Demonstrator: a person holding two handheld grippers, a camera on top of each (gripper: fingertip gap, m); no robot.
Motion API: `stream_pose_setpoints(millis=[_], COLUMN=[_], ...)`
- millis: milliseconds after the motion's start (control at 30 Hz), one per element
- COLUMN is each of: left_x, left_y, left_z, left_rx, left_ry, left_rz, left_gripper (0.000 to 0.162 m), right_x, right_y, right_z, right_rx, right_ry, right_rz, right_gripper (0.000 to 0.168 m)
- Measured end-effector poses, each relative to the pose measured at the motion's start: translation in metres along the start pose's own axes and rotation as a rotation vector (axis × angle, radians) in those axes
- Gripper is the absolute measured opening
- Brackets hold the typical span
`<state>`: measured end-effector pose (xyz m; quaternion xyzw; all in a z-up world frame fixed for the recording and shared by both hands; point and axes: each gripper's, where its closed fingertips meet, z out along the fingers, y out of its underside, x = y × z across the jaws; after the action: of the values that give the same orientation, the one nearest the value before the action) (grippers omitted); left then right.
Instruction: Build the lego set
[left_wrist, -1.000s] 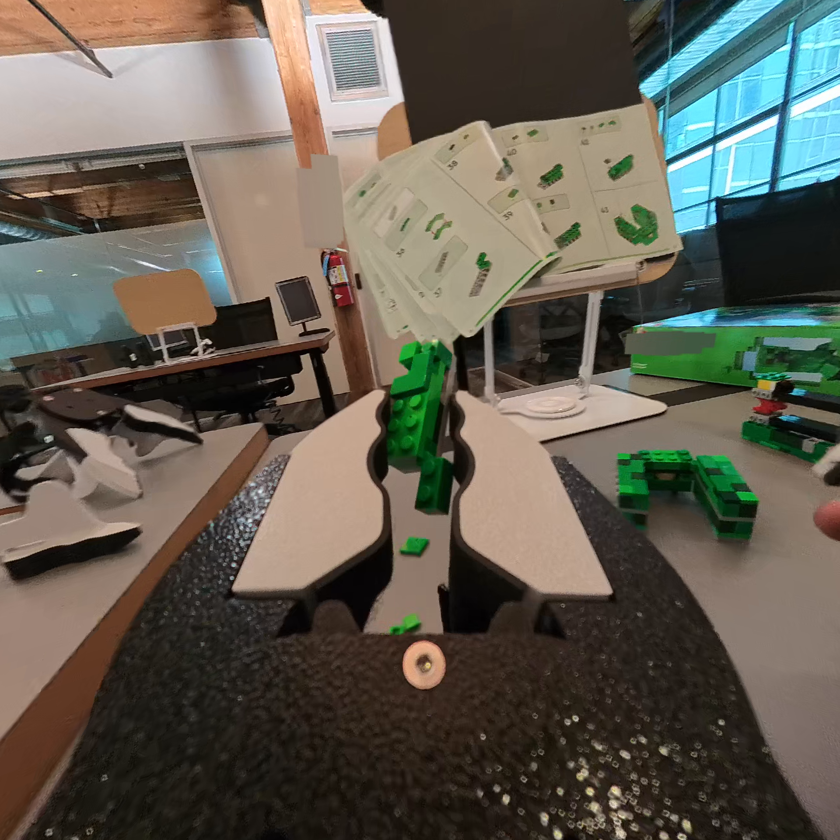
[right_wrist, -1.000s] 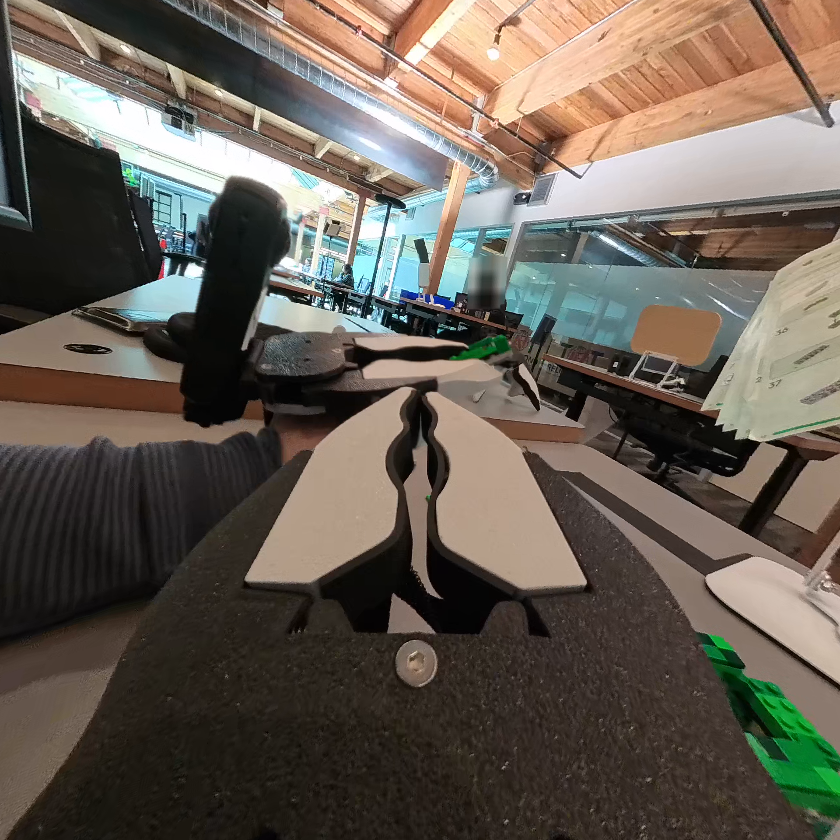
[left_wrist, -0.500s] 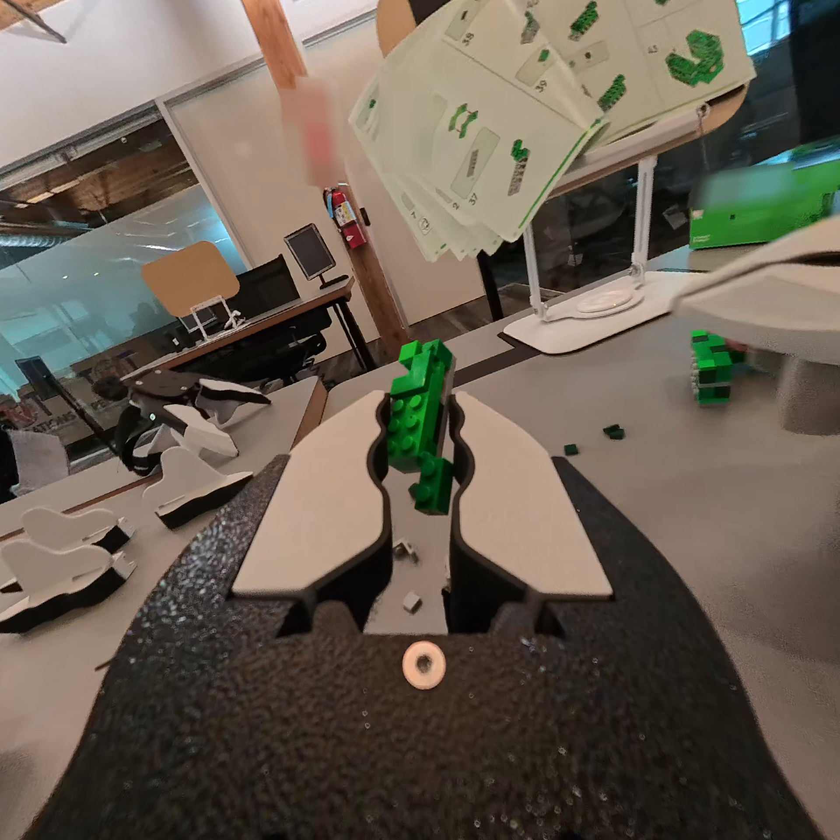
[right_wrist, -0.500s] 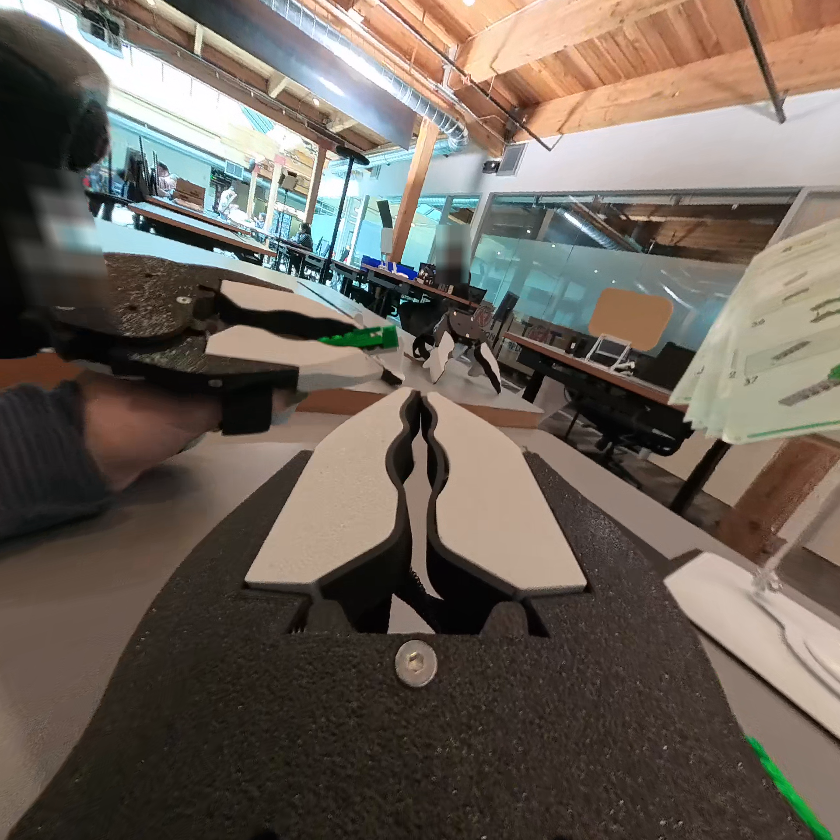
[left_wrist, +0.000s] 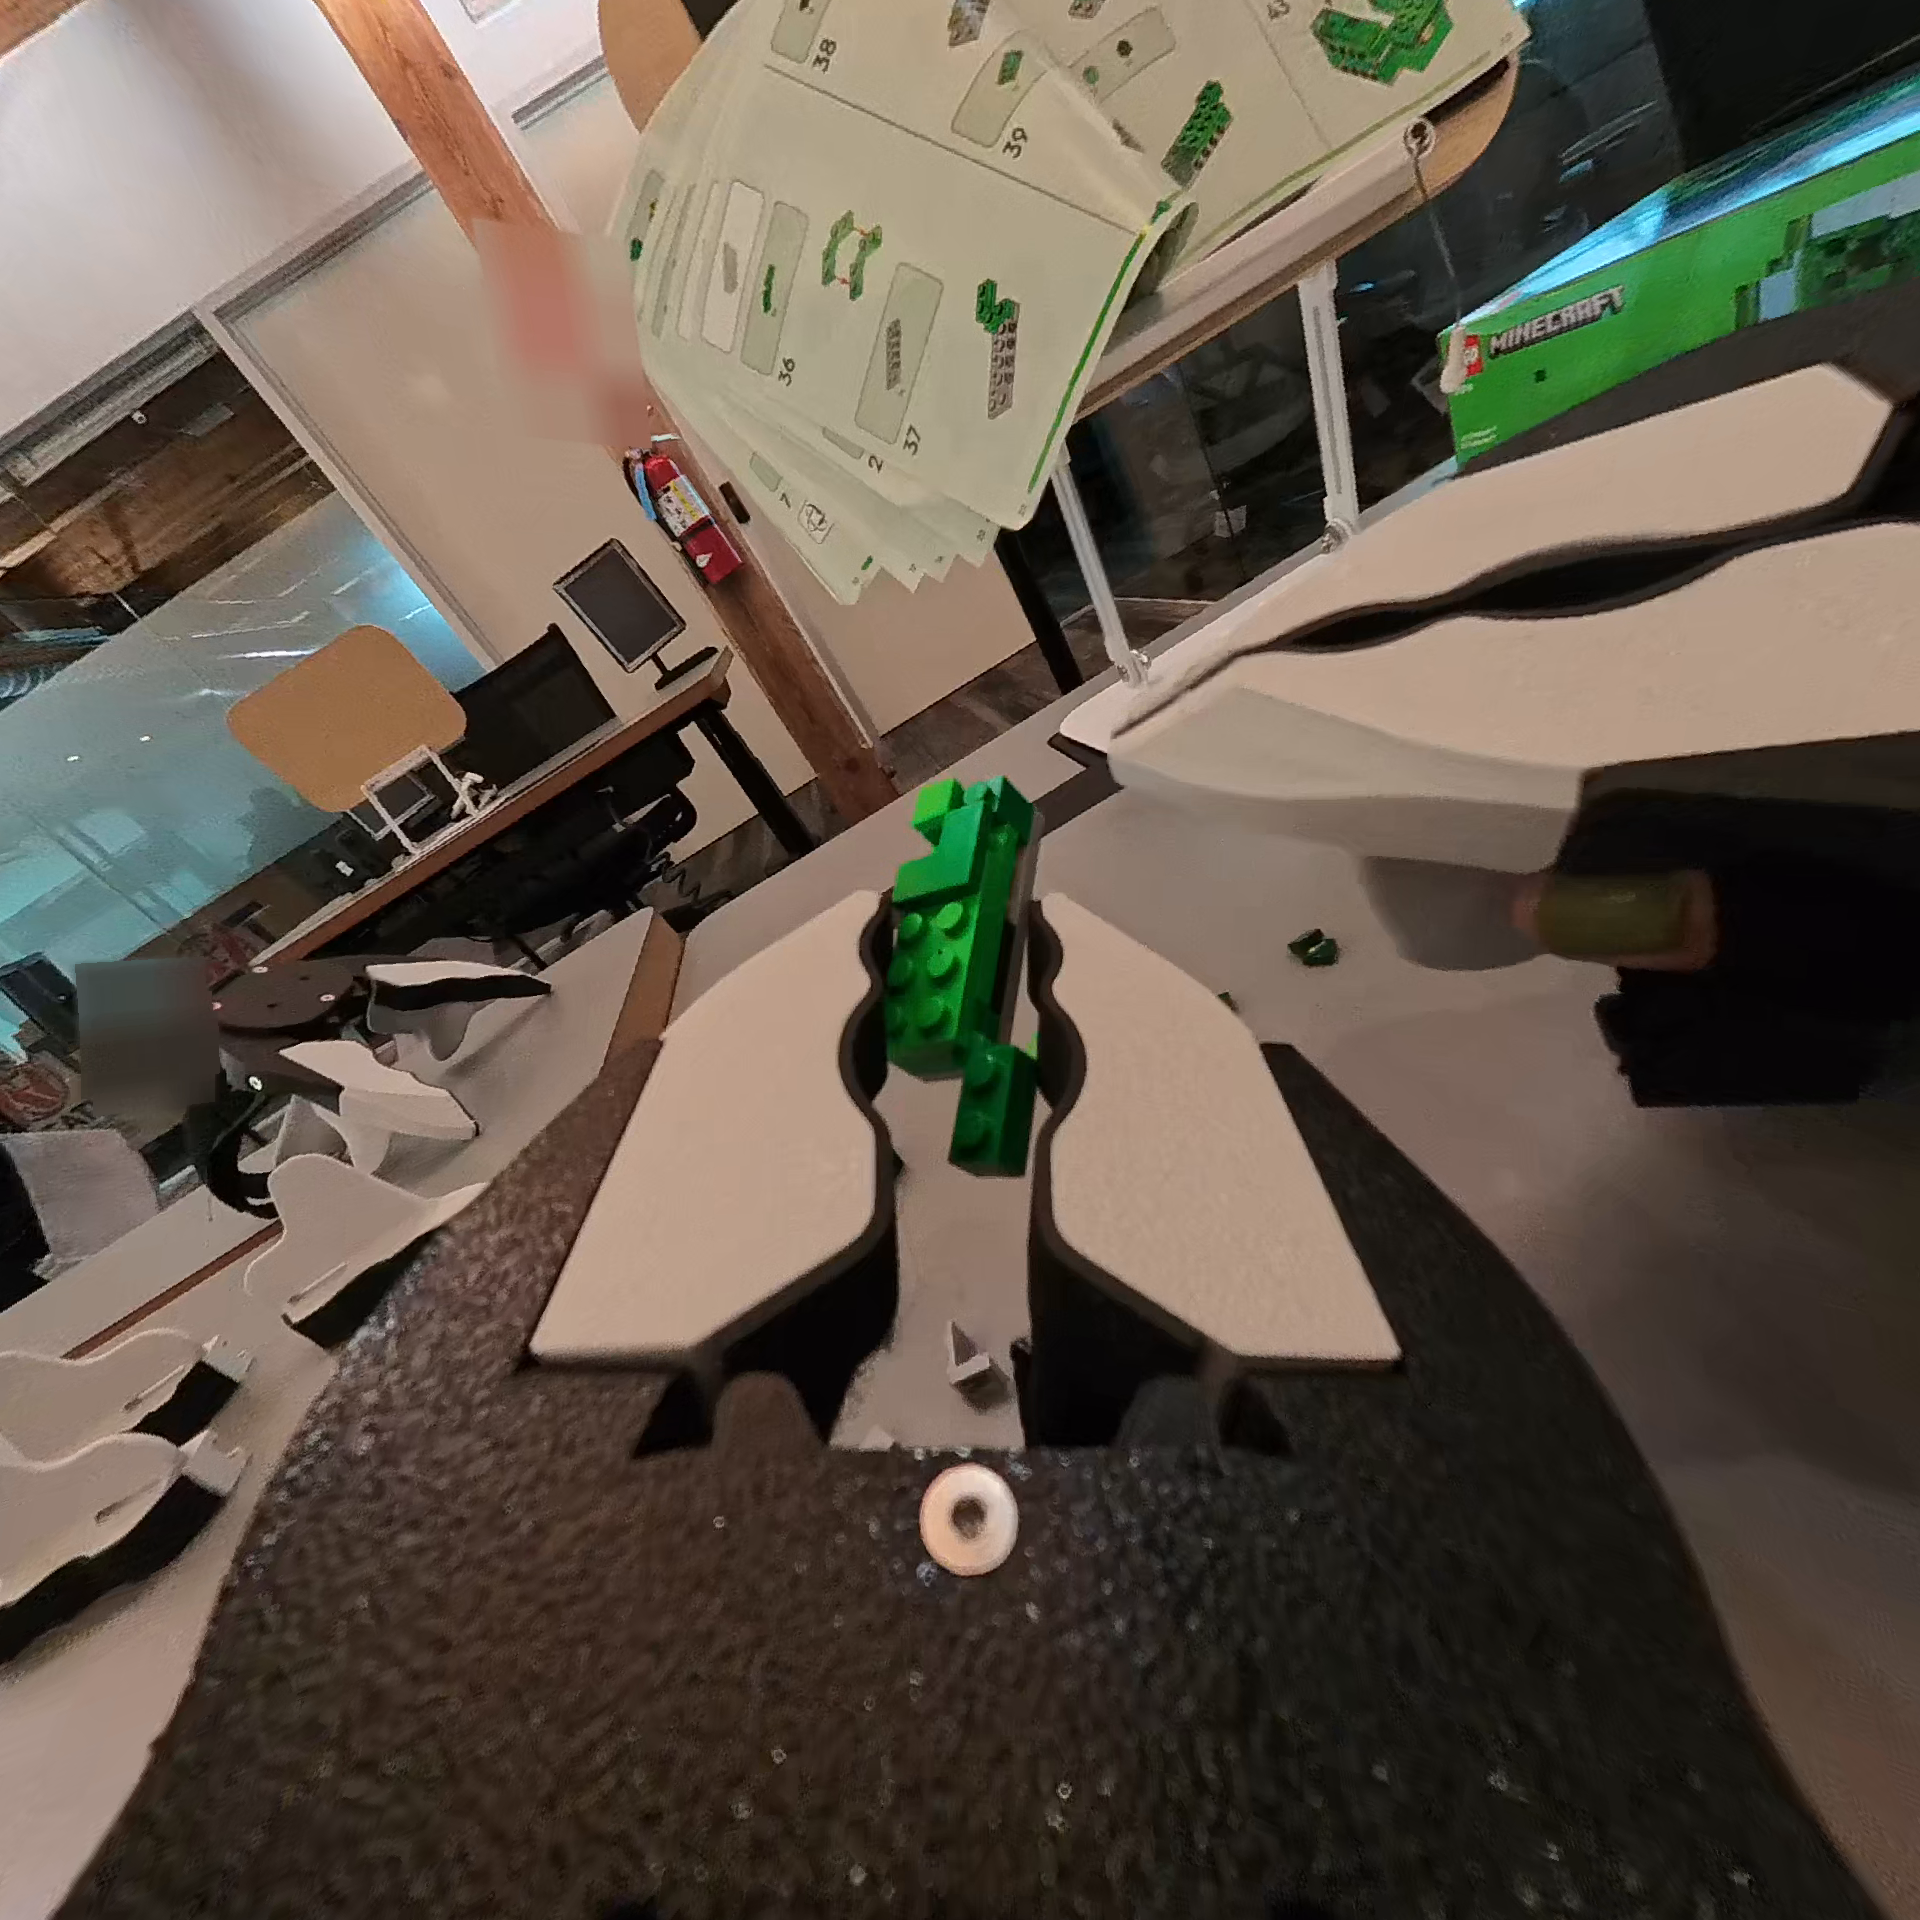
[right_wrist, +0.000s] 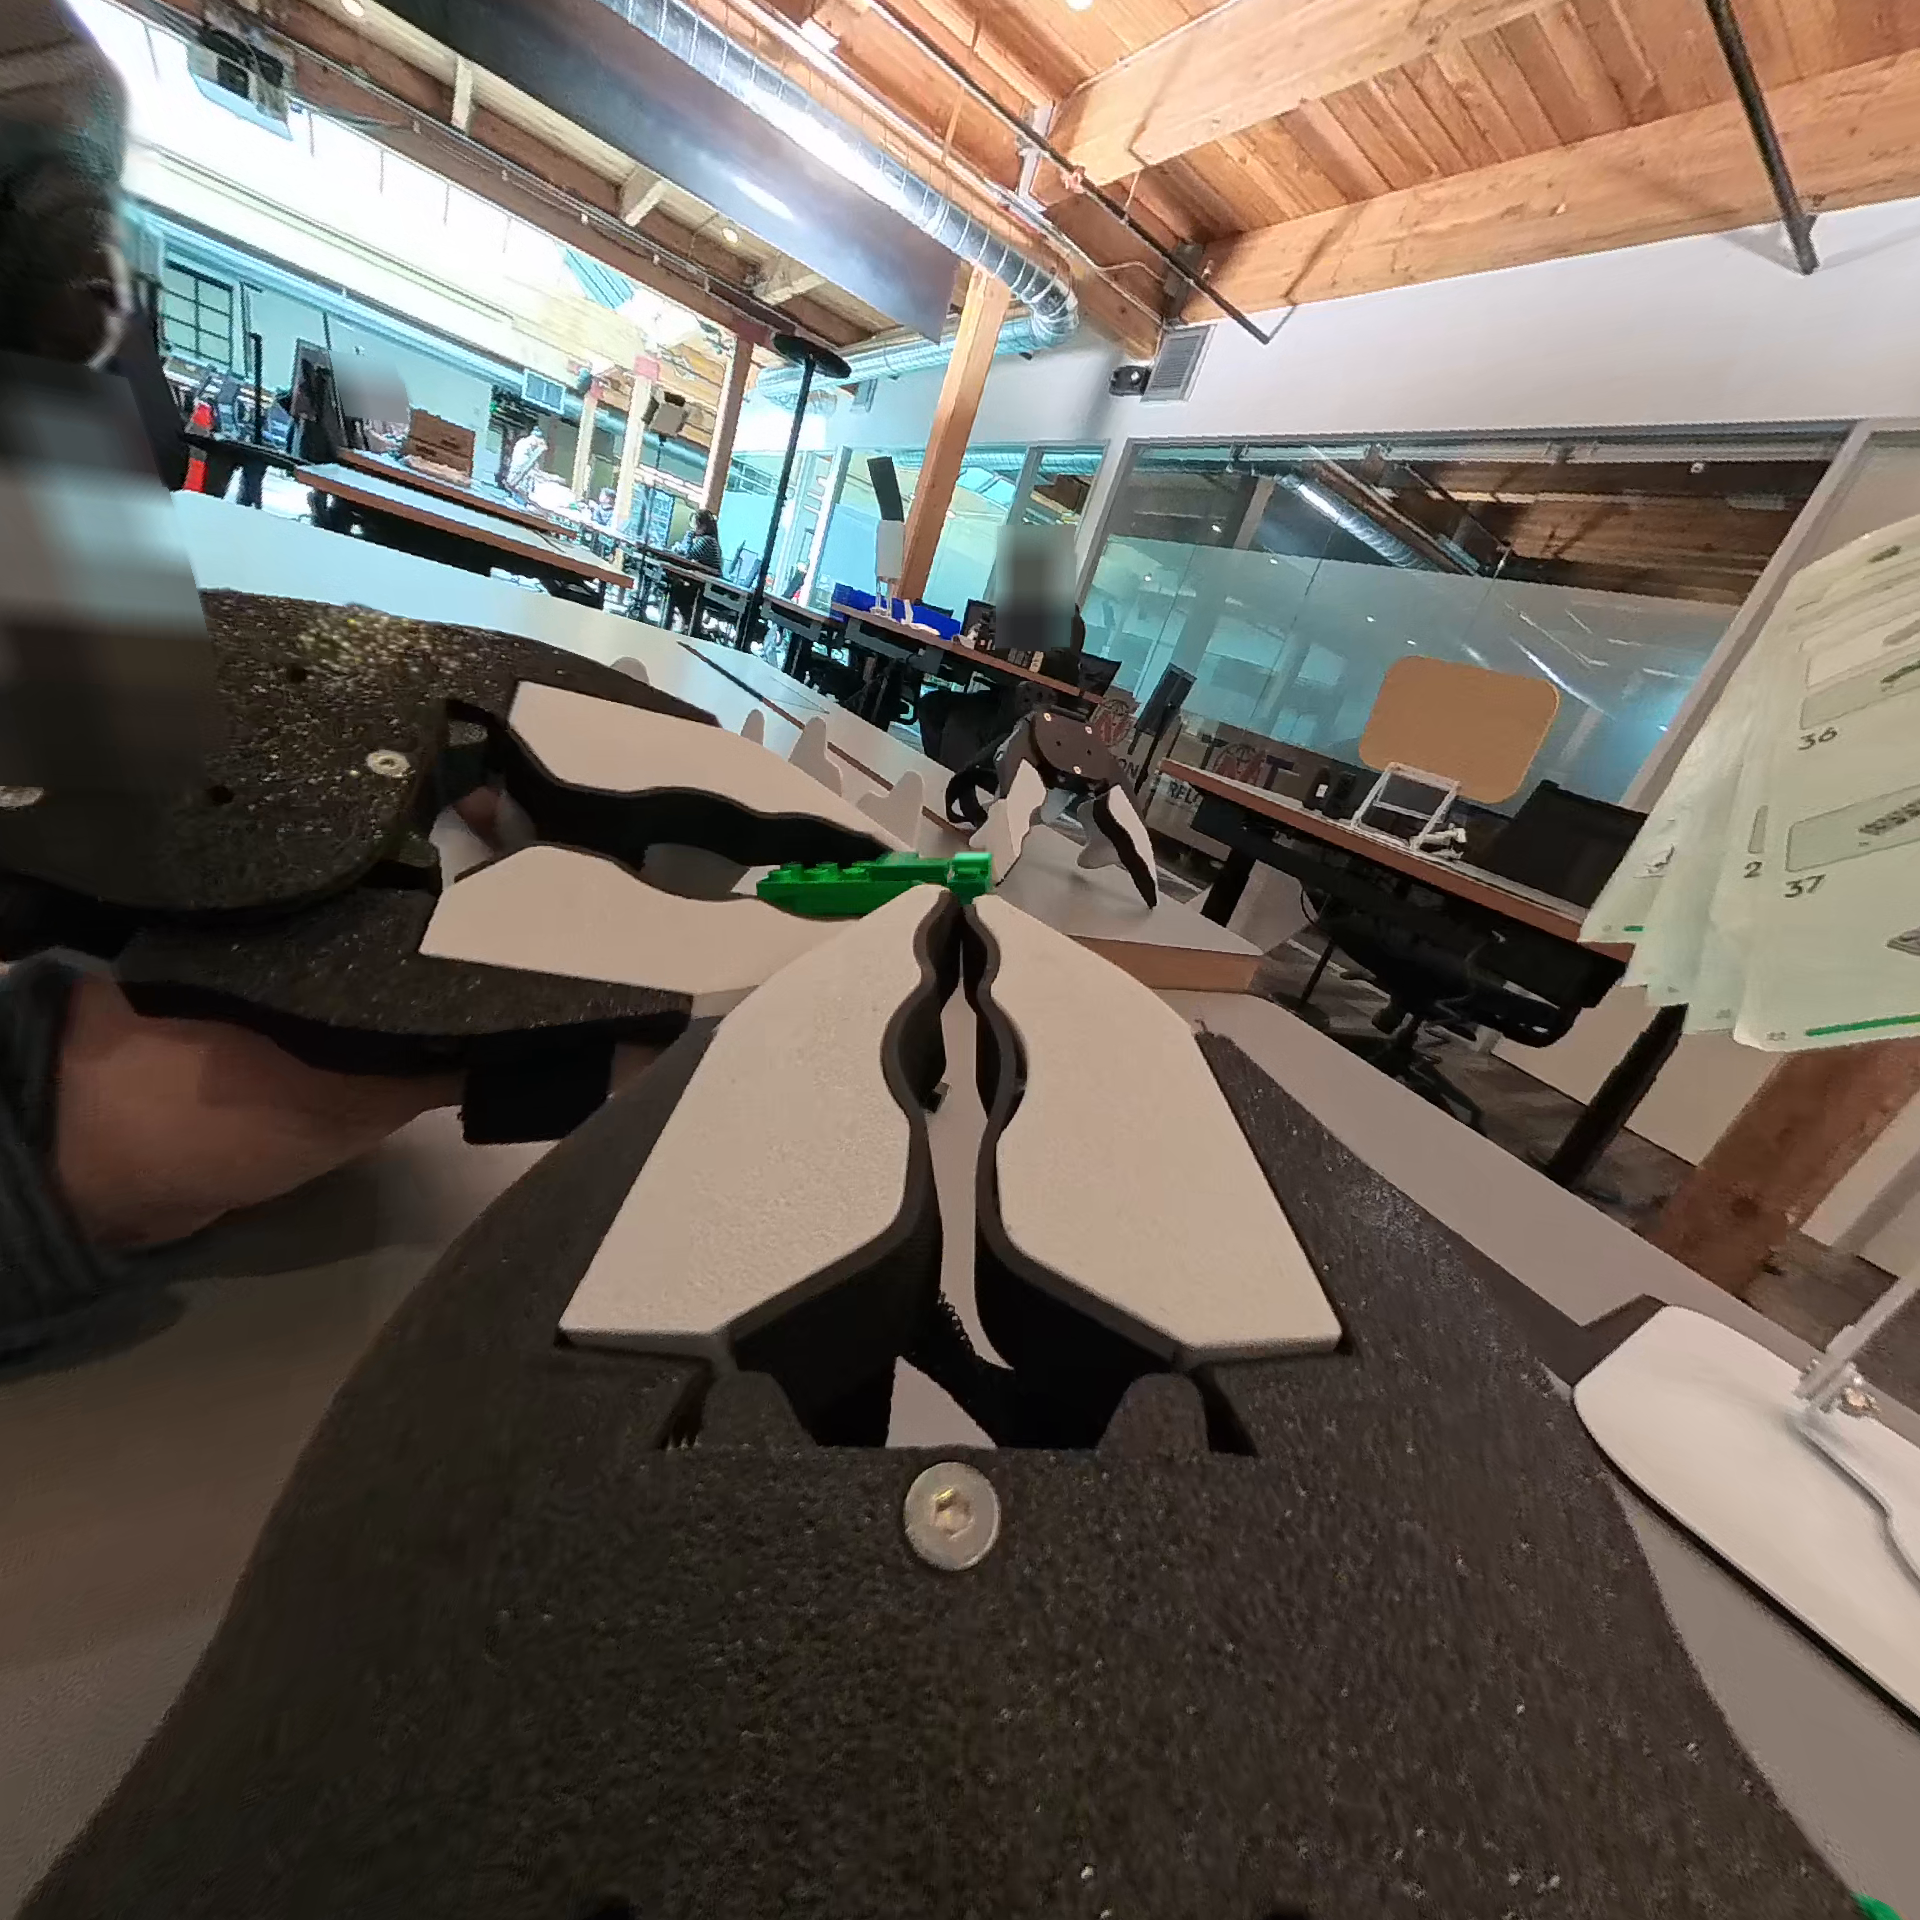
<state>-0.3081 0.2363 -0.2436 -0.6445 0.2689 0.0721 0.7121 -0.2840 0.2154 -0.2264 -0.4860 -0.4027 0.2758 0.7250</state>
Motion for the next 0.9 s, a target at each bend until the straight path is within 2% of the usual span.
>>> stream_pose_setpoints(millis=[233, 900], left_x=[0.016, 0.006], left_y=[-0.003, -0.003], left_z=[0.003, 0.002], left_rx=[-0.006, 0.013], left_ry=[0.040, 0.014], left_rz=[0.099, 0.033], left_gripper=[0.024, 0.024], right_x=[0.006, 0.000], right_y=[0.002, 0.002], right_z=[-0.001, 0.001], right_rx=[-0.004, -0.006], right_ry=[0.016, -0.014], right_rz=[0.039, 0.020], right_gripper=[0.000, 0.000])
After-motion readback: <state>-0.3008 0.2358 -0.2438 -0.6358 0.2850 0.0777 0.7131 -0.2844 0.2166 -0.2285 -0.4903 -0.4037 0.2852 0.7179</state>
